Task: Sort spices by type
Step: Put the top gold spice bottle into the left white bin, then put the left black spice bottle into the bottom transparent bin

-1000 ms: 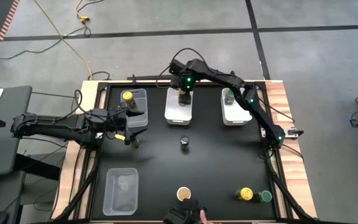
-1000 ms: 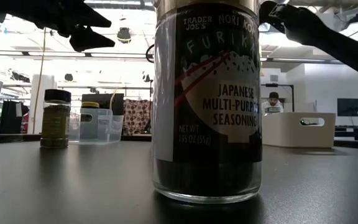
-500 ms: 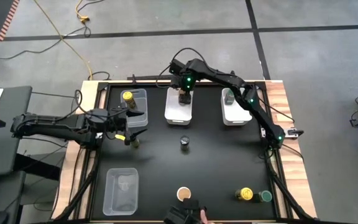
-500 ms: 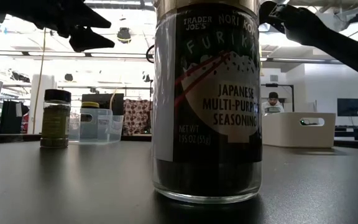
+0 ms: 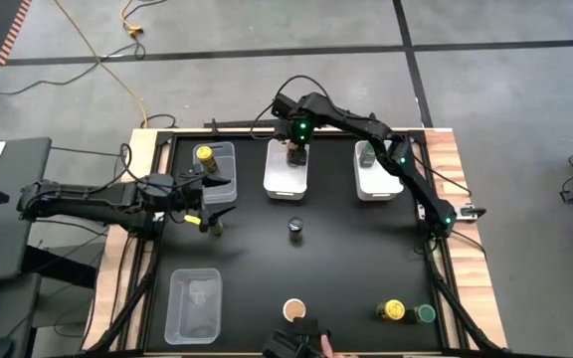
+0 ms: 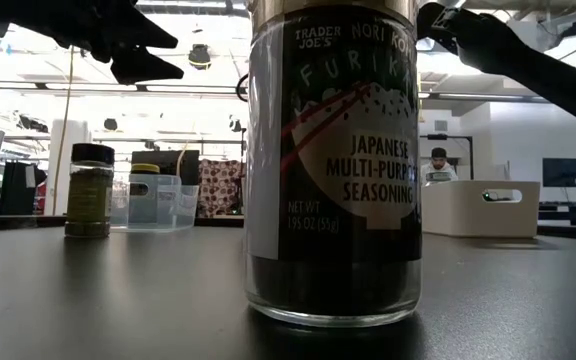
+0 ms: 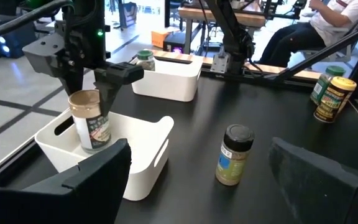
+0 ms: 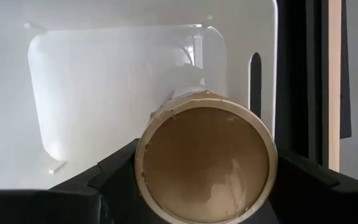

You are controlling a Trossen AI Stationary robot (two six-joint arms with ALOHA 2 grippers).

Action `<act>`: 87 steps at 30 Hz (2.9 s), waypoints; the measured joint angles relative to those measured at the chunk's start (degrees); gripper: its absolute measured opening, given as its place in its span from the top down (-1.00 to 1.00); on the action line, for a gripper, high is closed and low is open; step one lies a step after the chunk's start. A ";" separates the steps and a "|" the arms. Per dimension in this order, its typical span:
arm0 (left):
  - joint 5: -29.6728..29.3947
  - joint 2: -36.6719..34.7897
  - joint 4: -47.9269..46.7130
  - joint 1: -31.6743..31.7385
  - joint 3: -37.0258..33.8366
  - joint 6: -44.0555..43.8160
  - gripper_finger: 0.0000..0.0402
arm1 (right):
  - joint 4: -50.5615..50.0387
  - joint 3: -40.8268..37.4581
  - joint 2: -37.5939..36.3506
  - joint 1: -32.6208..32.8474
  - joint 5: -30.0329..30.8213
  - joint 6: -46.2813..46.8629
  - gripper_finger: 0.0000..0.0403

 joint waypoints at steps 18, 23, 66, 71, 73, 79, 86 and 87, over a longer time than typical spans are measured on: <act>0.00 0.00 0.00 0.00 0.00 0.02 -0.80 | 0.01 0.01 0.00 0.00 -0.03 -0.59 -0.55; 0.00 0.00 0.00 0.00 0.00 0.02 -0.80 | -0.07 0.01 0.00 0.00 -0.04 -0.61 -0.55; -0.03 0.02 -4.19 -0.02 0.02 0.07 -0.80 | -8.89 -0.01 -16.71 -1.68 -0.85 14.45 -0.85; -0.90 0.02 -4.59 -0.02 0.02 -1.50 -0.80 | -10.95 -0.78 -22.38 -0.45 -1.28 15.72 -0.85; -1.92 0.02 -4.61 -0.02 0.02 -3.99 -0.80 | -10.85 -2.50 -25.13 0.52 -1.29 16.38 -0.85; -3.28 0.02 -4.63 -0.02 0.02 -5.88 -0.80 | -5.87 -15.41 -35.96 4.64 -0.76 20.56 -0.85; -4.87 0.02 -4.57 -0.02 0.02 -5.97 -0.80 | 12.66 -44.38 -53.31 11.08 -0.35 28.37 -0.85; -4.87 0.02 -4.57 -0.02 0.02 -6.01 -0.80 | 15.54 -48.58 -55.87 12.16 -0.10 30.19 -0.85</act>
